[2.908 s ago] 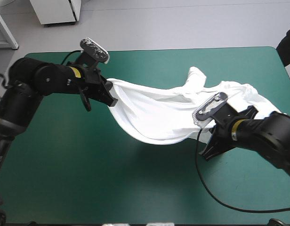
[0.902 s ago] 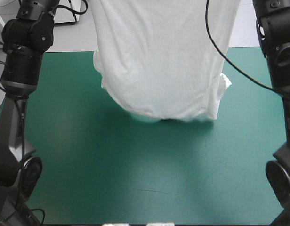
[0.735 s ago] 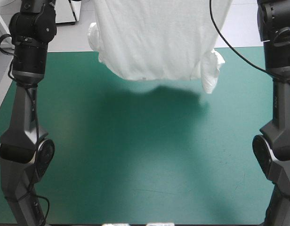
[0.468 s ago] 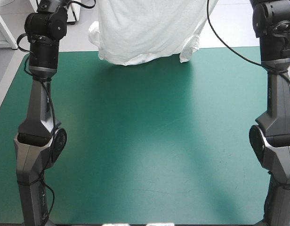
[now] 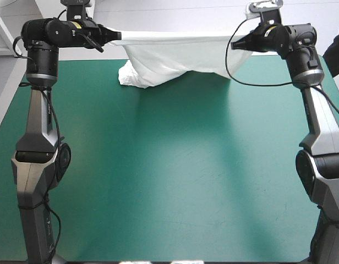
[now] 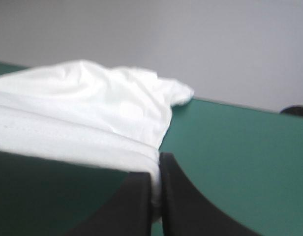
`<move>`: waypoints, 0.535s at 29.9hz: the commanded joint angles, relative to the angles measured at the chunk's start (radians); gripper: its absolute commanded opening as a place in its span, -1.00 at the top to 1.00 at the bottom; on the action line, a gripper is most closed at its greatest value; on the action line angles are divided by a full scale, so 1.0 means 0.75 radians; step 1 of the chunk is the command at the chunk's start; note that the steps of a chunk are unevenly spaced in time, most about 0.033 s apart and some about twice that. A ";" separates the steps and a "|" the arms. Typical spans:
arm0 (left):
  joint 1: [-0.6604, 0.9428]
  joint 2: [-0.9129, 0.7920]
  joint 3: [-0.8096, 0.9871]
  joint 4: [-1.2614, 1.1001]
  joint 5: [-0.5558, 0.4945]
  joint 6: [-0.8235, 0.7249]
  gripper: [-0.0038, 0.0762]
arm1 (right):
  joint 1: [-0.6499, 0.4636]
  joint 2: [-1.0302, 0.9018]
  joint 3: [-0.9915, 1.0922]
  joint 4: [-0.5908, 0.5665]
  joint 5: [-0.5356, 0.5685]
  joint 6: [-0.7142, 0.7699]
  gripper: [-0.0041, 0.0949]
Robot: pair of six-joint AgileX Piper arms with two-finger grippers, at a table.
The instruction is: Fold the cloth
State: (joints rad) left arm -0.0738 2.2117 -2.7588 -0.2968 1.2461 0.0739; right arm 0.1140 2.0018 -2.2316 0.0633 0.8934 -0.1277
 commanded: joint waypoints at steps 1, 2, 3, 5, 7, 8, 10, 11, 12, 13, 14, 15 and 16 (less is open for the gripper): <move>0.004 -0.134 0.084 -0.184 0.060 0.078 0.93 | -0.003 -0.213 0.193 -0.010 -0.021 -0.025 0.95; -0.014 -0.155 0.133 -0.186 0.060 0.078 0.93 | -0.003 -0.254 0.287 -0.010 -0.004 -0.025 0.95; -0.026 -0.175 0.187 -0.170 0.062 0.078 0.93 | -0.003 -0.280 0.347 -0.010 0.007 -0.025 0.95; -0.054 -0.226 0.307 -0.127 0.062 0.075 0.93 | -0.003 -0.344 0.491 -0.003 0.020 -0.025 0.95; -0.082 -0.292 0.441 -0.070 0.062 0.064 0.93 | -0.003 -0.394 0.612 0.024 0.030 -0.025 0.95; -0.098 -0.335 0.524 -0.039 0.062 0.064 0.93 | -0.003 -0.429 0.687 0.043 0.043 -0.025 0.95; -0.129 -0.433 0.715 0.008 0.060 0.050 0.93 | 0.000 -0.479 0.791 0.059 0.080 -0.025 0.95; -0.141 -0.475 0.798 0.029 0.060 0.032 0.93 | 0.003 -0.506 0.846 0.062 0.104 -0.025 0.95; -0.149 -0.517 0.904 0.044 0.060 0.029 0.93 | 0.013 -0.535 0.889 0.062 0.120 -0.025 0.95; -0.164 -0.570 1.011 0.069 0.060 0.016 0.93 | 0.018 -0.564 0.941 0.062 0.138 -0.025 0.95; -0.177 -0.627 1.116 0.099 0.057 -0.006 0.93 | 0.030 -0.595 0.992 0.062 0.152 -0.025 0.95; -0.186 -0.683 1.197 0.118 0.057 -0.011 0.93 | 0.041 -0.620 1.043 0.066 0.155 -0.025 0.95; -0.204 -0.739 1.318 0.148 0.050 -0.013 0.93 | 0.053 -0.651 1.089 0.066 0.162 -0.022 0.95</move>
State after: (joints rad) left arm -0.2020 1.8076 -1.9214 -0.2205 1.2485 0.0868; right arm 0.1342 1.6184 -1.4693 0.1022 1.0223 -0.1385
